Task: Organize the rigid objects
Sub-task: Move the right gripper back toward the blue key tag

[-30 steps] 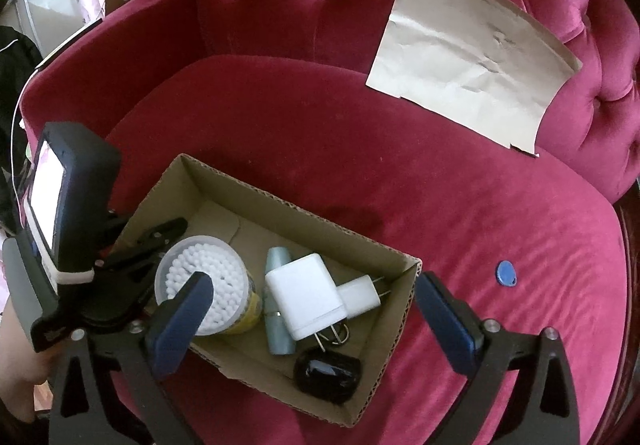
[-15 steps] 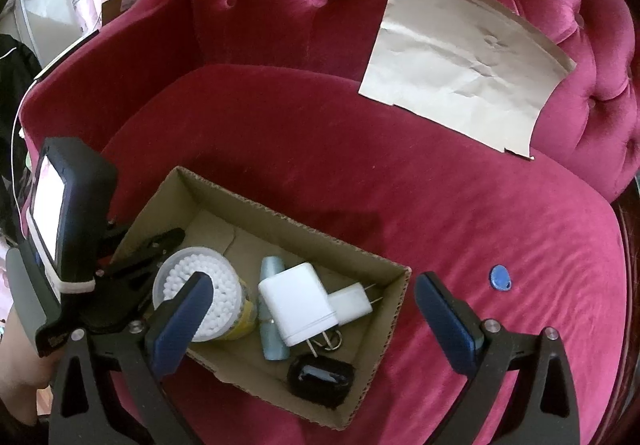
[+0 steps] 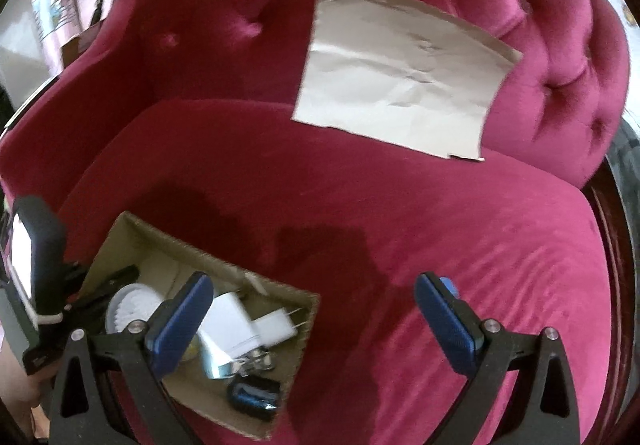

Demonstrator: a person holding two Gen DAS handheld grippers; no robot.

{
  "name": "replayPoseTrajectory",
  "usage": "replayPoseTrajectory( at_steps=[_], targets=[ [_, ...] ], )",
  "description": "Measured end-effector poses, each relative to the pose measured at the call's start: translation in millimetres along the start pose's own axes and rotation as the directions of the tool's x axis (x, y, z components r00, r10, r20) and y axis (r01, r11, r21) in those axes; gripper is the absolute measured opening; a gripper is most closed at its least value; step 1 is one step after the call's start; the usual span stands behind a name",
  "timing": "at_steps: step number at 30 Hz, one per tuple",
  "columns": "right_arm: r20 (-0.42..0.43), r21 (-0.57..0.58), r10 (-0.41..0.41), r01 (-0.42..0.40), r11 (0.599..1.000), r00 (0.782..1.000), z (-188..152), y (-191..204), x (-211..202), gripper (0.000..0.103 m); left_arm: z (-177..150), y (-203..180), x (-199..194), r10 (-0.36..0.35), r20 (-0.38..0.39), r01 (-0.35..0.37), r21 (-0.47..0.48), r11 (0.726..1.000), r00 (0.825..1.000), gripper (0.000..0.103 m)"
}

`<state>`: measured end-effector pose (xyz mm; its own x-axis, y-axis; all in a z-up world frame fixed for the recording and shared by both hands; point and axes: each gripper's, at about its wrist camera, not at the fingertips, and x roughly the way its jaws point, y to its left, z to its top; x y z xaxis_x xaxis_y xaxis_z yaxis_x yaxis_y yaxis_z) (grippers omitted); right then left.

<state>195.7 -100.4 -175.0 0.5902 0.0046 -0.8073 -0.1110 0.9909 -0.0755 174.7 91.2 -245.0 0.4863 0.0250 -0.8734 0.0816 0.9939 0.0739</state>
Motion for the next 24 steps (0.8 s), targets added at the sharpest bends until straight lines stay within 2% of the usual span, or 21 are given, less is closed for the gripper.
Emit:
replayPoseTrajectory(
  at_steps=[11, 19, 20, 24],
  targets=[
    [-0.011, 0.114, -0.094, 0.094, 0.989, 0.996, -2.2, -66.2, 19.7, 0.103, 1.1, -0.2, 1.1, 0.0, -0.003, 0.0, 0.002, 1.0, 1.0, 0.005],
    [-0.037, 0.178, -0.137, 0.142, 0.974, 0.99, -23.5, -109.8, 52.3, 0.103, 1.3, -1.3, 1.5, 0.0, -0.004, 0.0, -0.001, 1.0, 1.0, 0.005],
    [0.017, 0.162, -0.112, 0.108, 0.981, 0.994, -25.1, -112.7, 56.7, 0.103, 1.3, -1.3, 1.6, 0.0, -0.004, 0.0, 0.0, 1.0, 1.0, 0.005],
    [-0.011, 0.18, -0.108, 0.108, 0.978, 0.994, -30.4, -123.4, 77.0, 0.103, 1.3, -1.5, 1.3, 0.0, -0.004, 0.0, 0.001, 1.0, 1.0, 0.005]
  ],
)
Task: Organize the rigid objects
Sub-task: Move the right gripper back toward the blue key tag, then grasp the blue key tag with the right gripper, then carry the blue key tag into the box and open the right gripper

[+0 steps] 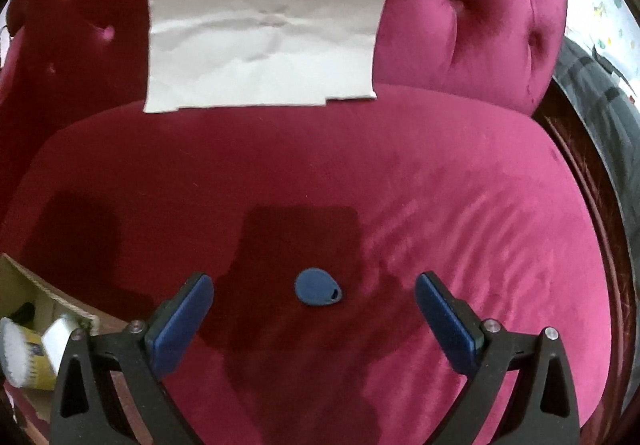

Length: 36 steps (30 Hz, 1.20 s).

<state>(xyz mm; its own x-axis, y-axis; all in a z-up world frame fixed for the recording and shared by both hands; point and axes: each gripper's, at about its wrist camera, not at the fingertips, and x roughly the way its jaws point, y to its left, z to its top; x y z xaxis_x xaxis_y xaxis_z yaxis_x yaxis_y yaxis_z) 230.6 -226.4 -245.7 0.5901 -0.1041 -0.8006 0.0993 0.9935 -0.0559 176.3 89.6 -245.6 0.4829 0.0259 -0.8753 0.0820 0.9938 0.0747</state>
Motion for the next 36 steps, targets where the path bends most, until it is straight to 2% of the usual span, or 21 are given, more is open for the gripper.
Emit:
replayPoseTrajectory(
  at_steps=[4, 13, 18, 24, 27, 28, 29, 30, 31, 36],
  targets=[
    [-0.047, 0.018, -0.025, 0.026, 1.0, 0.999, -4.3, -4.6, 14.5, 0.103, -0.5, -0.6, -0.2, 0.001, 0.001, -0.001, 0.0, 1.0, 1.0, 0.005],
    [-0.089, 0.051, -0.004, 0.009, 0.999, 0.996, -12.4, -15.0, 40.8, 0.102, -0.8, -0.8, 0.4, 0.0, -0.002, 0.0, -0.001, 1.0, 1.0, 0.005],
    [-0.093, 0.05, -0.009, 0.013, 0.999, 0.996, -11.1, -15.7, 46.9, 0.094, -1.0, -0.5, 0.8, -0.001, -0.002, 0.001, -0.003, 1.0, 1.0, 0.005],
    [-0.089, 0.05, -0.014, 0.019, 0.999, 0.996, -13.0, -15.8, 48.8, 0.094, -0.8, -0.4, 0.9, -0.001, -0.002, 0.001, -0.002, 1.0, 1.0, 0.005],
    [-0.083, 0.054, -0.023, 0.028, 0.998, 0.996, -15.4, -14.8, 45.2, 0.081, -0.8, -0.5, 0.8, -0.001, -0.002, 0.001, -0.003, 1.0, 1.0, 0.005],
    [-0.076, 0.055, -0.023, 0.027, 0.998, 0.997, -15.5, -14.2, 42.7, 0.067, -0.8, -0.5, 0.9, -0.001, -0.002, 0.001, -0.003, 1.0, 1.0, 0.005],
    [-0.068, 0.051, -0.024, 0.028, 0.998, 0.997, -14.4, -12.7, 39.6, 0.047, -0.9, -0.5, 0.9, -0.001, -0.002, 0.001, -0.003, 1.0, 1.0, 0.005],
    [-0.065, 0.047, -0.025, 0.028, 0.998, 0.998, -13.7, -12.1, 38.5, 0.035, -0.8, -0.4, 0.9, -0.001, -0.002, 0.001, -0.003, 1.0, 1.0, 0.005],
    [-0.062, 0.039, -0.03, 0.032, 0.999, 0.998, -13.4, -10.7, 37.4, 0.032, -1.0, -0.5, 1.0, -0.001, -0.002, 0.001, -0.004, 1.0, 1.0, 0.005],
    [-0.058, 0.031, -0.03, 0.031, 0.999, 0.998, -12.2, -9.7, 35.7, 0.032, -1.0, -0.9, 1.1, 0.001, -0.002, -0.001, -0.004, 1.0, 1.0, 0.005]
  ],
)
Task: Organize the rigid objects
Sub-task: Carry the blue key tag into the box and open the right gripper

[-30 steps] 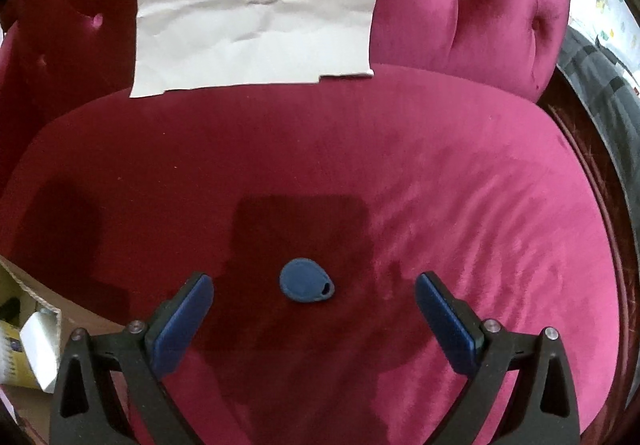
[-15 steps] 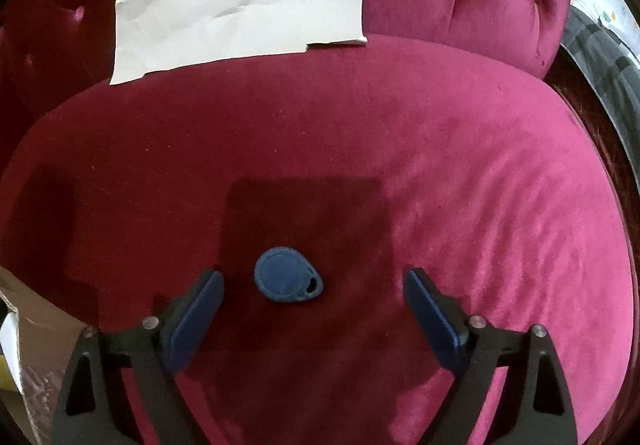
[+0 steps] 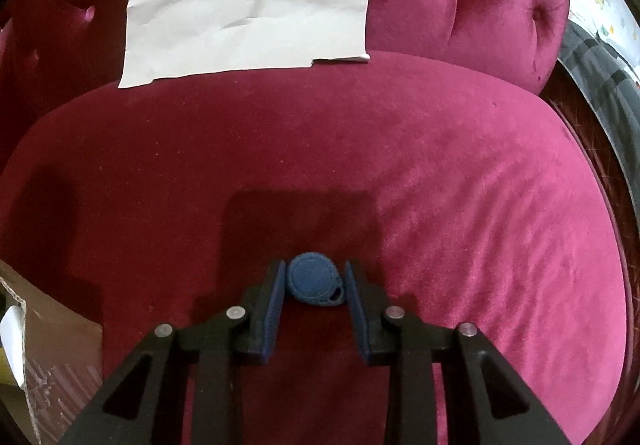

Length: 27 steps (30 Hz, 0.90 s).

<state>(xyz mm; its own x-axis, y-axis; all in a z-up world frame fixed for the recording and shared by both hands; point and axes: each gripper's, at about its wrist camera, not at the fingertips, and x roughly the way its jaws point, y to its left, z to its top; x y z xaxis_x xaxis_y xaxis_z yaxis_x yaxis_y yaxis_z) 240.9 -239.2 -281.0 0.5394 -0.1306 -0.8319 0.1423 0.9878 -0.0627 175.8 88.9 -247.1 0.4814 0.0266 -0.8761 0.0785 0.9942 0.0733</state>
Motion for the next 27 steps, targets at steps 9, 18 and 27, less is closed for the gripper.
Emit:
replayPoseTrajectory(
  at_steps=[9, 18, 27],
  targets=[
    [-0.004, -0.012, -0.002, 0.002, 1.0, 1.0, -0.5, 3.5, -9.0, 0.032, 0.6, 0.5, -0.4, 0.002, 0.0, -0.002, 0.001, 1.0, 1.0, 0.005],
    [0.003, -0.021, -0.029, 0.029, 0.999, 1.0, 4.6, 15.5, -37.8, 0.032, 0.7, 1.6, -1.1, 0.001, 0.001, -0.001, -0.001, 1.0, 1.0, 0.005],
    [0.027, -0.058, -0.005, 0.007, 0.998, 1.0, 11.9, 34.4, -72.6, 0.032, 0.8, 1.4, -1.7, 0.004, 0.002, -0.004, -0.003, 1.0, 1.0, 0.005]
  ],
)
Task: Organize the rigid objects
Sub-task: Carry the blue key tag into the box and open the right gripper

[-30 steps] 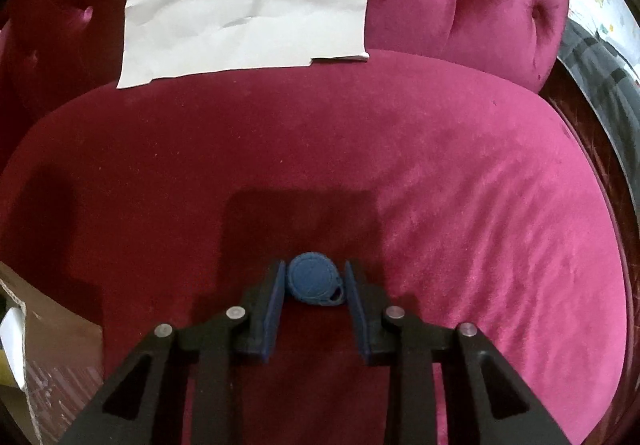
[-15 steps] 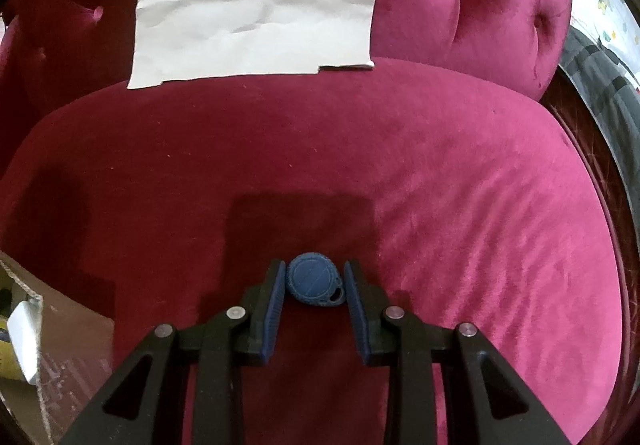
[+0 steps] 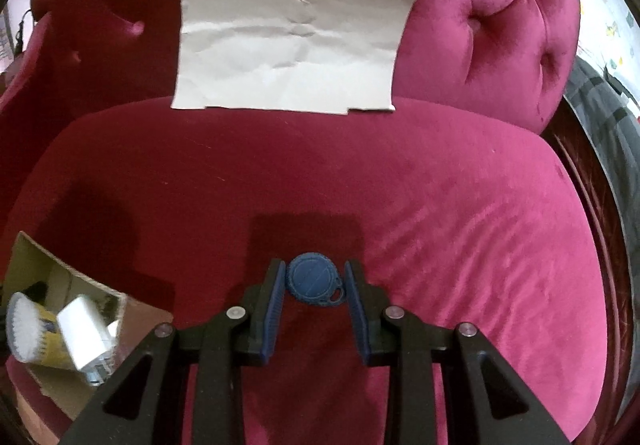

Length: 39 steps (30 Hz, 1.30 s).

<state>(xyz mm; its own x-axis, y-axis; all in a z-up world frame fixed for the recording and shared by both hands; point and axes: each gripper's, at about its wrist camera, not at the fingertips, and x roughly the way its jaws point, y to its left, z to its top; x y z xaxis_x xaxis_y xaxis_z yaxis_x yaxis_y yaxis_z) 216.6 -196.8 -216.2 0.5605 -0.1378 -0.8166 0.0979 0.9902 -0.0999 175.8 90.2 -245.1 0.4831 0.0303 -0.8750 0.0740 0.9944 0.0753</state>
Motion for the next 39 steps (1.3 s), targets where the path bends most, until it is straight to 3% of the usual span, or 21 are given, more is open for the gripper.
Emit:
replayPoseTrajectory(
  at_steps=[20, 39],
  targets=[
    [0.006, -0.123, 0.123, -0.121, 0.985, 0.992, 3.0, 86.2, -60.8, 0.032, -0.5, 0.9, 0.1, -0.001, 0.002, 0.001, -0.005, 1.0, 1.0, 0.005],
    [-0.091, -0.239, 0.231, -0.246, 0.939, 0.969, -26.2, 159.1, -60.6, 0.032, 0.4, 1.8, 0.3, -0.002, 0.001, 0.002, -0.006, 1.0, 1.0, 0.005]
  ],
)
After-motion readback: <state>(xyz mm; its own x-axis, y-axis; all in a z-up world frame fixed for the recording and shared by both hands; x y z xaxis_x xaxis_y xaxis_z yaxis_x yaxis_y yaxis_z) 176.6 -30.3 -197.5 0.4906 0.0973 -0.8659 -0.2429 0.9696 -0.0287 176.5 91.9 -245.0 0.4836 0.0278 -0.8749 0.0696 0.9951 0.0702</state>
